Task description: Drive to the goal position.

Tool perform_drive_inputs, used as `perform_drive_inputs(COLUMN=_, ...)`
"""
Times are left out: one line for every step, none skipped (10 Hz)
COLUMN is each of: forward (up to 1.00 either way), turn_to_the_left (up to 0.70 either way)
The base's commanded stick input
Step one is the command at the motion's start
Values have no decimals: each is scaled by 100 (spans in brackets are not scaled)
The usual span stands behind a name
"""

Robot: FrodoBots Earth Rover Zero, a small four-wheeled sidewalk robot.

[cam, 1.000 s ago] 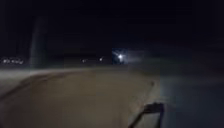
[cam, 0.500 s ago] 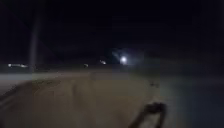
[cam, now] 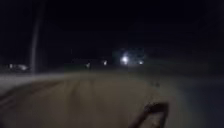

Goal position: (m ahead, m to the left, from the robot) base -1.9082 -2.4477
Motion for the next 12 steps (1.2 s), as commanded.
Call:
perform_drive_inputs(forward=70, turn_to_the_left=6)
perform_drive_inputs(forward=70, turn_to_the_left=0)
perform_drive_inputs(forward=70, turn_to_the_left=0)
perform_drive_inputs(forward=70, turn_to_the_left=0)
perform_drive_inputs(forward=70, turn_to_the_left=0)
perform_drive_inputs(forward=70, turn_to_the_left=0)
perform_drive_inputs(forward=70, turn_to_the_left=0)
perform_drive_inputs(forward=70, turn_to_the_left=0)
perform_drive_inputs(forward=70, turn_to_the_left=0)
perform_drive_inputs(forward=70, turn_to_the_left=0)
perform_drive_inputs(forward=70, turn_to_the_left=0)
perform_drive_inputs(forward=70, turn_to_the_left=0)
